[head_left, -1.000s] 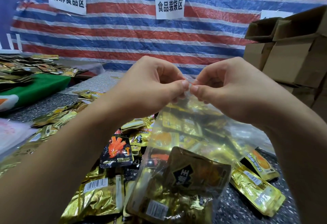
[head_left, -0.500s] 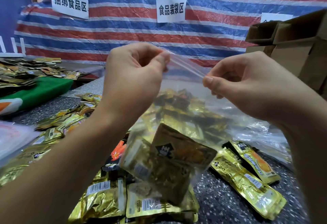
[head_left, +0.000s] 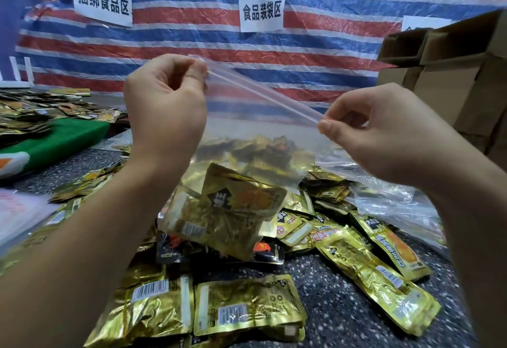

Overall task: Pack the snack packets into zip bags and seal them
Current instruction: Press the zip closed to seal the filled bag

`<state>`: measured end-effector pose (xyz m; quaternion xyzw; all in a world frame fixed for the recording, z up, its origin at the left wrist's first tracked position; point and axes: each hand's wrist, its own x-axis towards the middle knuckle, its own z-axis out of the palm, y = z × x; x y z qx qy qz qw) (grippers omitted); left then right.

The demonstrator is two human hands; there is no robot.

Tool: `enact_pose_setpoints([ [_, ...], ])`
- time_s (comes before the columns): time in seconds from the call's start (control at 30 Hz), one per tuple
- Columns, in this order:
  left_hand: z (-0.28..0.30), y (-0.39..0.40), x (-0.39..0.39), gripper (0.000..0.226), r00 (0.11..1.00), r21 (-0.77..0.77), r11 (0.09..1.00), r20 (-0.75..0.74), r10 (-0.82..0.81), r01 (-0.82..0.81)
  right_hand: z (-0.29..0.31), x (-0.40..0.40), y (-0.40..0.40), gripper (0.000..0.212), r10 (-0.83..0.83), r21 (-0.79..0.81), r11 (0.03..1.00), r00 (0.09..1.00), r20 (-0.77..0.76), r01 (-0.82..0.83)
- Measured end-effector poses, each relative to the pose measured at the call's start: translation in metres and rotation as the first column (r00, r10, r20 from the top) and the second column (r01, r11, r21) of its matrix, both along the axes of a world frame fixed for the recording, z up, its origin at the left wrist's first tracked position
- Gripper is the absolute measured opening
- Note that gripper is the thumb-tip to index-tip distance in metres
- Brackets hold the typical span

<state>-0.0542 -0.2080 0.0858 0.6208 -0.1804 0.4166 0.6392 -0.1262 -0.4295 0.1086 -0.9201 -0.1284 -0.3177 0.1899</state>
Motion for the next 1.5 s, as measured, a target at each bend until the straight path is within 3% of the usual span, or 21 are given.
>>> enact_pose_setpoints([
  [0.33,0.001,0.000,0.005,0.020,0.999,0.001,0.999,0.001,-0.036,0.036,-0.002,0.006,-0.002,0.024,0.018,0.012,1.000,0.998,0.061,-0.019],
  [0.63,0.004,-0.002,-0.001,0.019,0.986,0.018,0.986,-0.023,-0.164,0.165,0.003,-0.001,-0.004,0.013,0.123,0.058,0.991,0.992,-0.012,-0.122],
  [0.8,0.005,-0.004,-0.007,0.017,0.971,0.036,0.970,-0.029,-0.238,0.239,0.003,-0.004,0.009,0.038,0.153,0.102,0.983,0.988,0.000,-0.152],
  [0.9,0.004,-0.010,-0.009,0.019,0.962,0.089,0.958,-0.033,-0.271,0.272,-0.005,0.001,0.020,0.070,0.183,0.098,0.981,0.968,-0.171,-0.168],
  [0.93,0.004,-0.012,-0.010,0.018,0.956,0.117,0.948,-0.041,-0.292,0.295,-0.011,0.004,0.026,0.068,0.206,0.106,0.977,0.951,-0.231,-0.186],
  [1.07,-0.003,-0.019,-0.006,0.015,0.924,0.214,0.900,-0.127,-0.361,0.380,-0.039,0.020,0.046,0.029,0.305,0.169,0.952,0.842,-0.446,-0.255],
  [1.23,-0.023,-0.031,0.000,0.015,0.931,0.420,0.835,-0.247,-0.271,0.354,-0.078,0.041,0.059,0.036,0.227,0.122,0.973,0.751,-0.620,-0.193],
  [1.37,-0.029,-0.034,0.005,0.014,0.943,0.417,0.857,-0.262,-0.206,0.303,-0.084,0.050,0.049,0.017,0.304,0.295,0.945,0.703,-0.643,-0.139],
  [1.5,-0.028,-0.034,0.007,0.009,0.956,0.287,0.922,-0.214,-0.201,0.258,-0.077,0.059,0.032,0.044,0.387,0.541,0.840,0.733,-0.559,-0.032],
])
